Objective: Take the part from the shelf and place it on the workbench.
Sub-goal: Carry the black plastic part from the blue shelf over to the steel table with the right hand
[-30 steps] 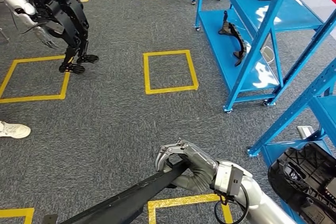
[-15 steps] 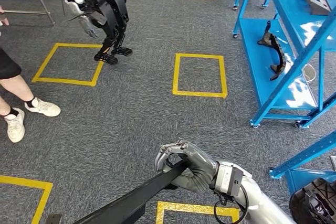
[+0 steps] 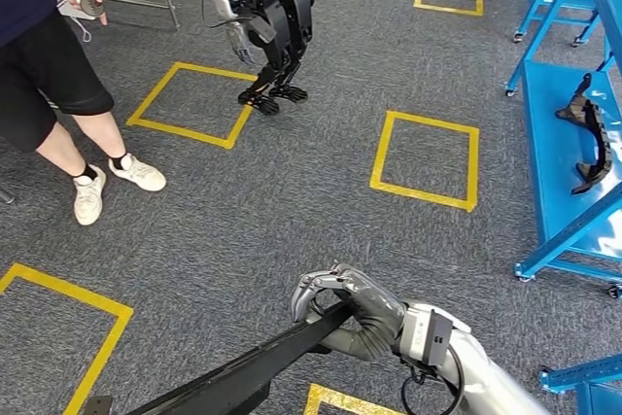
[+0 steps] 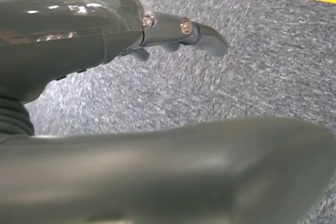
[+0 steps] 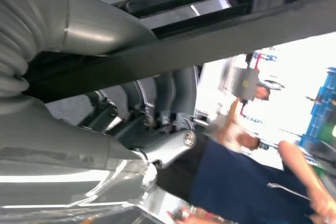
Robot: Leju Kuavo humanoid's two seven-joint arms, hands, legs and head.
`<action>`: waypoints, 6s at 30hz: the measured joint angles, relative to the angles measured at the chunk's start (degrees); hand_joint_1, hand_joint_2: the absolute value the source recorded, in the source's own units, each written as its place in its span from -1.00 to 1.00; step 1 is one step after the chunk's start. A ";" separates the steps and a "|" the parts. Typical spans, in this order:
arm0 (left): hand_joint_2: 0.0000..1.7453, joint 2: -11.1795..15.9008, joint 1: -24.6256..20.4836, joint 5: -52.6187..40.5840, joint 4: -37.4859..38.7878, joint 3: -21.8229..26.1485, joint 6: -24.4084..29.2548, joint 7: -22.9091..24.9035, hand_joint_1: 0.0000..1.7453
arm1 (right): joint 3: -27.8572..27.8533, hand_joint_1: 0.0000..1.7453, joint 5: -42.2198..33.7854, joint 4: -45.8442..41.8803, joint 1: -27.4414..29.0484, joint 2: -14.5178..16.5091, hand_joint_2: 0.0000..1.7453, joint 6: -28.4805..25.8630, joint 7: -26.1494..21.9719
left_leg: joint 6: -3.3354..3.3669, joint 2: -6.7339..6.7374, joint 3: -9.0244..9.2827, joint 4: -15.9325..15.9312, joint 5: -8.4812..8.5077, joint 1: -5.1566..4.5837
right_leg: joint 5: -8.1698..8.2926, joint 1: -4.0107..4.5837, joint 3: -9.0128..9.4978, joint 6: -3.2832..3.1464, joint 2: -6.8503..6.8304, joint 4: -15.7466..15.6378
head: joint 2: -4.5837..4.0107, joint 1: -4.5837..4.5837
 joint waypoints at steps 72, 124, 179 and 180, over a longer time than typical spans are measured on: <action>1.00 -1.88 -0.77 -3.64 0.11 -4.93 -0.79 2.57 -1.00 | -0.58 1.00 2.63 -2.68 8.11 -0.57 1.00 -2.85 0.74 | -1.77 7.15 -5.25 9.87 -2.30 0.76 | -1.52 -0.56 2.23 -1.19 -8.06 -0.84 | 0.00 -0.20; 1.00 -1.84 -0.70 1.89 0.13 -3.01 -7.59 2.05 -1.00 | -2.96 1.00 1.24 -2.58 6.97 -0.26 1.00 -0.83 0.55 | 0.78 1.34 1.10 -0.45 -0.85 -0.38 | 0.07 -0.03 0.45 -0.05 -1.91 -1.01 | 0.00 -0.06; 1.00 -1.19 -0.47 1.75 0.13 -3.03 -7.31 3.14 -1.00 | -3.41 1.00 1.38 -3.73 9.16 -0.21 1.00 -0.89 -0.09 | -0.29 6.33 -2.50 6.39 -1.40 0.36 | -1.13 -0.78 1.38 -0.36 -4.91 -0.01 | 0.00 0.00; 1.00 -1.16 -0.49 1.75 0.13 -3.04 -7.27 3.14 -1.00 | -3.42 1.00 1.37 -3.73 9.14 -0.19 1.00 -0.89 -0.09 | 0.14 6.46 -1.34 3.54 -0.02 0.13 | -1.30 -0.76 1.62 -0.21 -4.95 -0.07 | 0.00 -0.03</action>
